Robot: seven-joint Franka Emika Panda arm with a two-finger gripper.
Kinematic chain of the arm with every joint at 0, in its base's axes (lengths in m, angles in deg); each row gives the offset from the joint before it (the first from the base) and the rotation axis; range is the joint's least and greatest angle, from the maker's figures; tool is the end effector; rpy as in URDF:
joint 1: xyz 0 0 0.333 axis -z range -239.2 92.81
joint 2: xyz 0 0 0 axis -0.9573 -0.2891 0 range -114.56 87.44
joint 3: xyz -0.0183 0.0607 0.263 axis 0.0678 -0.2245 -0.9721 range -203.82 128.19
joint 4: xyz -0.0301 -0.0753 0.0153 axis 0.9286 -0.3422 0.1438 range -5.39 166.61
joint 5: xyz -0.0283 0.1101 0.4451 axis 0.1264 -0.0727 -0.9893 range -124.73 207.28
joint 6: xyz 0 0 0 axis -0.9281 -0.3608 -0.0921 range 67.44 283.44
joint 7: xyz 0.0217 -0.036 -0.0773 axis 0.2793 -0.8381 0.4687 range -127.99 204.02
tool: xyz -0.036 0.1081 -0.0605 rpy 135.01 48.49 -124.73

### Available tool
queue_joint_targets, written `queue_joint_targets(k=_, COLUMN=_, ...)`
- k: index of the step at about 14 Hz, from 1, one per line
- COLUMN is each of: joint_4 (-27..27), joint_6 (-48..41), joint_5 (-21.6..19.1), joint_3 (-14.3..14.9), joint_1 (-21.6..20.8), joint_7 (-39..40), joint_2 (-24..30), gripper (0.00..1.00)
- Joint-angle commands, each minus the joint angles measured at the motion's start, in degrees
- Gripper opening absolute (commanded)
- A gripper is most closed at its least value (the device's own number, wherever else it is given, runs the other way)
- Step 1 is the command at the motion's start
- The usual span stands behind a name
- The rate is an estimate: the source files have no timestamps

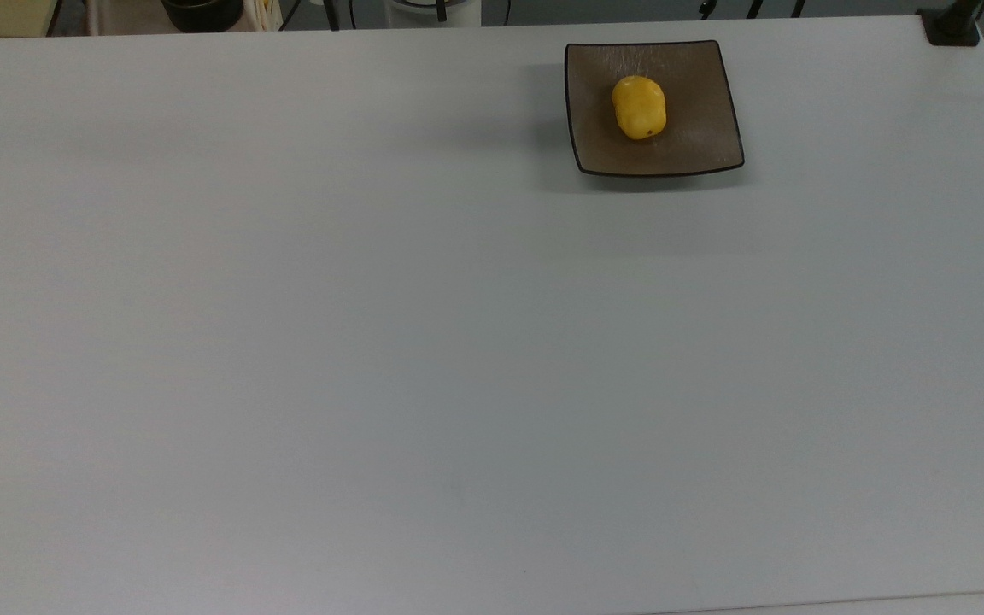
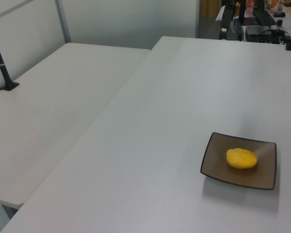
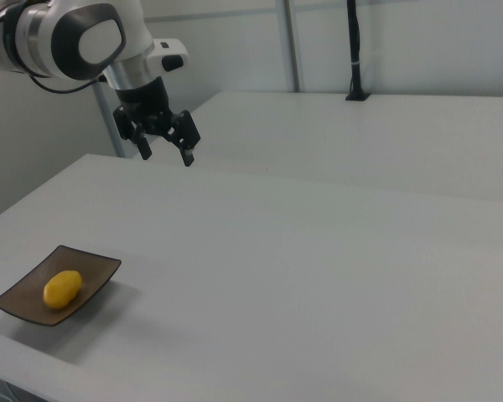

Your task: Put potatoes on a ceramic plate

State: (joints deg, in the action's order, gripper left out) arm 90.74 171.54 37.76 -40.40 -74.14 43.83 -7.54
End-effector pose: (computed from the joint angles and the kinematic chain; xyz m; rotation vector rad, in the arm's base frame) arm 0.6159 0.0455 0.5471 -3.0701 -0.2367 -0.2438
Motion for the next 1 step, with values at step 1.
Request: queue_joint_targets(k=1, joint_4=0.7, joint_6=1.0, joint_5=0.6, joint_3=-0.5, joint_1=0.2, joint_7=1.0, joint_2=0.3, gripper=1.0)
